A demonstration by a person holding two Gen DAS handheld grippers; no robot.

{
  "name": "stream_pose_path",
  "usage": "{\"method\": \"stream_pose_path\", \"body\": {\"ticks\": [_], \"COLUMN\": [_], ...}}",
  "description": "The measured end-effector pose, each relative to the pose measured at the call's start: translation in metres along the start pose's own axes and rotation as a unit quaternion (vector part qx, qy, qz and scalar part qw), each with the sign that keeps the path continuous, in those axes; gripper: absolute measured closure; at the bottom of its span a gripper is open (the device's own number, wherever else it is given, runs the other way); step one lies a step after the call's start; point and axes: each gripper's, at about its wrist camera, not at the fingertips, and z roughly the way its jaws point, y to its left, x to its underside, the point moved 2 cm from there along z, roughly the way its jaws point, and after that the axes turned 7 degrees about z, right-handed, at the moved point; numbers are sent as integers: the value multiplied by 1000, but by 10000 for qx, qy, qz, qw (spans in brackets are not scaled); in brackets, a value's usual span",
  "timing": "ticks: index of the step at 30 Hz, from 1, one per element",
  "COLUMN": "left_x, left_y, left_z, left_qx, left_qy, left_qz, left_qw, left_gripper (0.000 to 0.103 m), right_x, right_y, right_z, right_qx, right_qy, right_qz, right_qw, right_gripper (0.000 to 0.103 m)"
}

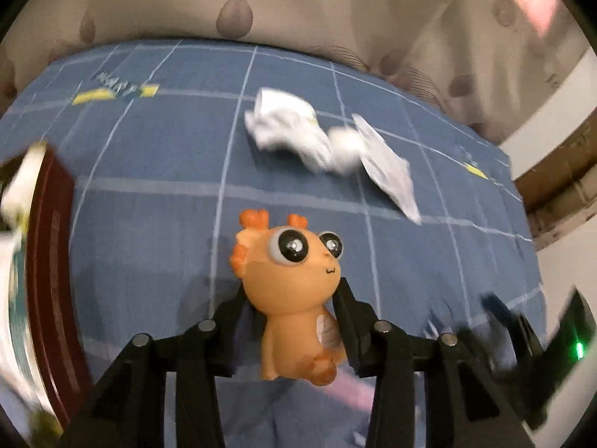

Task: Organize soft objects
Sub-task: 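Carry the orange toy toward the tray while the right tool grasps the wet-wipe sachet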

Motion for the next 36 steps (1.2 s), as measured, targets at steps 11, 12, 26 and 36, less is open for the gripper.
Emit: {"method": "stream_pose_path", "body": {"ticks": [11, 12, 26, 36], "left_x": [63, 65, 70, 69], "left_y": [3, 4, 15, 17], "left_z": [-59, -63, -87, -86], "left_qx": [-34, -47, 26, 43], "left_qy": [-274, -302, -315, -279], "left_qz": [-220, -204, -195, -255], "left_qw": [9994, 9993, 9993, 9993], "left_gripper": [60, 60, 58, 58], "right_x": [-39, -47, -134, -126], "right_y": [56, 61, 84, 59], "right_z": [10, 16, 135, 129], "right_qx": [-811, -791, -1135, -1289], "right_qy": [-106, -217, 1042, 1257], "right_qz": [-2240, -2559, -3440, -2261], "right_qw": [9712, 9632, 9262, 9573], "right_gripper": [4, 4, 23, 85]}}
